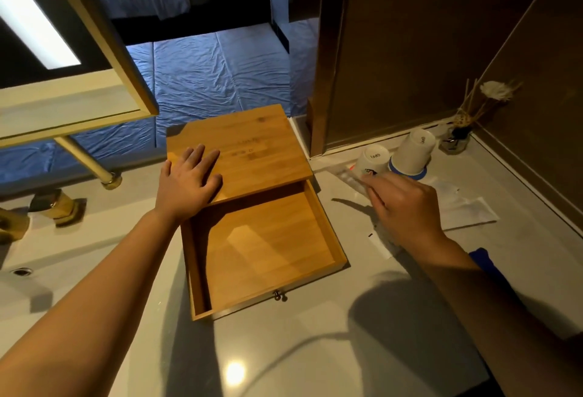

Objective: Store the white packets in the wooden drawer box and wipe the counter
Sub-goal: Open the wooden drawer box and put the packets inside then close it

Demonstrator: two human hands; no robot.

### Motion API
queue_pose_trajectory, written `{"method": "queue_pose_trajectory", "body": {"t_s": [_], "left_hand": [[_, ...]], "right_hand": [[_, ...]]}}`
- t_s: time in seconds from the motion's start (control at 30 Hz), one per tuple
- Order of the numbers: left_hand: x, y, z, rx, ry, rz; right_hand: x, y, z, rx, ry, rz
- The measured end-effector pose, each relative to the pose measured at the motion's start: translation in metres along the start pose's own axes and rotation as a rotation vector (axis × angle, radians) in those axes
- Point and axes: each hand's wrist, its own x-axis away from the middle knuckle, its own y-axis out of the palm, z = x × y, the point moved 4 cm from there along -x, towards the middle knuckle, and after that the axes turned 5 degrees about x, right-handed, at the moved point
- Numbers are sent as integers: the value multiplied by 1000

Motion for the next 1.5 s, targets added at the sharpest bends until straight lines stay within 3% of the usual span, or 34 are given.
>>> {"method": "queue_pose_trajectory", "body": {"t_s": [0.2, 0.37, 0.53, 0.7, 0.9, 0.97, 1.07, 1.27, 1.5], "left_hand": [[-1, 2, -1, -8, 5, 9], [-1, 5, -4, -28, 27, 34], [-2, 5, -5, 16, 18, 61], [-2, 3, -5, 17, 14, 47], [-1, 2, -4, 20, 16, 43], [-1, 2, -5, 23, 18, 37], [-2, 3, -5, 26, 19, 38], [-3, 4, -7, 43, 19, 48], [-2, 3, -7, 48, 21, 45]], "right_hand": [[-46, -13, -84, -235, -260, 145], [-49, 9, -124, -256, -295, 178], [-25, 61, -153, -145, -405, -145], [-5, 91, -165, -104, -340, -457], [-4, 95, -183, -220, -241, -662], [-3, 89, -179, -278, -216, -655], [-5, 85, -161, -136, -250, -630], [14, 103, -134, -73, -181, -1027], [16, 114, -140, 38, -201, -1051]]}}
